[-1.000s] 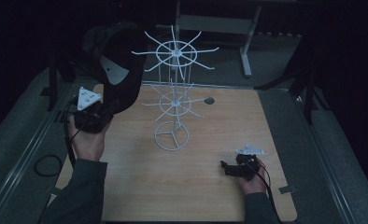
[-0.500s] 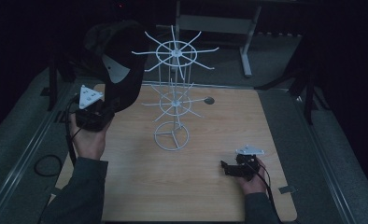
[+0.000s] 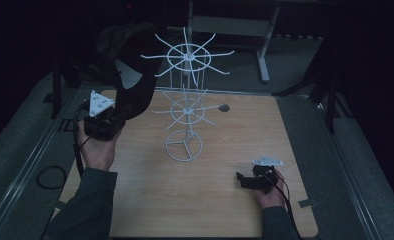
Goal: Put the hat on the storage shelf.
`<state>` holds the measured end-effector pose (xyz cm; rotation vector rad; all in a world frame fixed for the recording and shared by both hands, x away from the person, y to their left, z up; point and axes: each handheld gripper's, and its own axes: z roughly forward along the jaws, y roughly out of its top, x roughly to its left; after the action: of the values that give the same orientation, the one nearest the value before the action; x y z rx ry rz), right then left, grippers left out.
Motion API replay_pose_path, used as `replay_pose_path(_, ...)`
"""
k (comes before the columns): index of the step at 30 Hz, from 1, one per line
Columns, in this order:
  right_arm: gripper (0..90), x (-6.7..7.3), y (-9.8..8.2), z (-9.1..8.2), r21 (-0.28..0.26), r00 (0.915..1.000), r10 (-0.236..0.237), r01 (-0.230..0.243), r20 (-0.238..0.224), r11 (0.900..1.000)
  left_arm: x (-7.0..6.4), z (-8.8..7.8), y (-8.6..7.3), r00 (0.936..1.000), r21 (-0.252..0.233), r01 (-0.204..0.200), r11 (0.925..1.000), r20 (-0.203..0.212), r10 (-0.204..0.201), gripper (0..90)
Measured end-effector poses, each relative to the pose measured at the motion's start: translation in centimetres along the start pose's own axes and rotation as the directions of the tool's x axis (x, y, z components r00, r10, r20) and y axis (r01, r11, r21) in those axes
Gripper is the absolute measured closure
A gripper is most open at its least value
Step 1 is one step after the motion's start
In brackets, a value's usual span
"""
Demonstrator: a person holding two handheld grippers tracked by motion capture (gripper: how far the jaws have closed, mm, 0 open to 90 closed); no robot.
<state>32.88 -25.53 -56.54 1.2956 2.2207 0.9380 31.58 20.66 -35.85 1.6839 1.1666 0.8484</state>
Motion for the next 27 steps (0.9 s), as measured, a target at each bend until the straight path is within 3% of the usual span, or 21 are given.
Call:
replay_pose_path(12,13.1,0.0,0.0,0.0,0.0,1.0,-0.001,0.001,0.0,1.0,-0.2,0.0,-0.1,0.9998,-0.002,-0.016,0.9999,0.014,0.016,86.5)
replay_pose_path(15,13.1,0.0,0.0,0.0,0.0,1.0,-0.001,0.001,0.0,1.0,0.0,0.2,-0.5,0.9991,-0.007,0.0,1.0,0.041,0.0,86.5)
replay_pose_path(19,13.1,0.0,0.0,0.0,0.0,1.0,-0.001,0.001,-0.001,1.0,0.0,0.3,-0.9,0.999,-0.006,0.001,1.0,0.044,-0.001,86.5)
replay_pose_path(27,13.1,0.0,0.0,0.0,0.0,1.0,-0.001,0.001,-0.001,1.0,-0.2,0.2,-1.1,0.9981,-0.02,-0.025,0.9995,0.057,0.026,86.5)
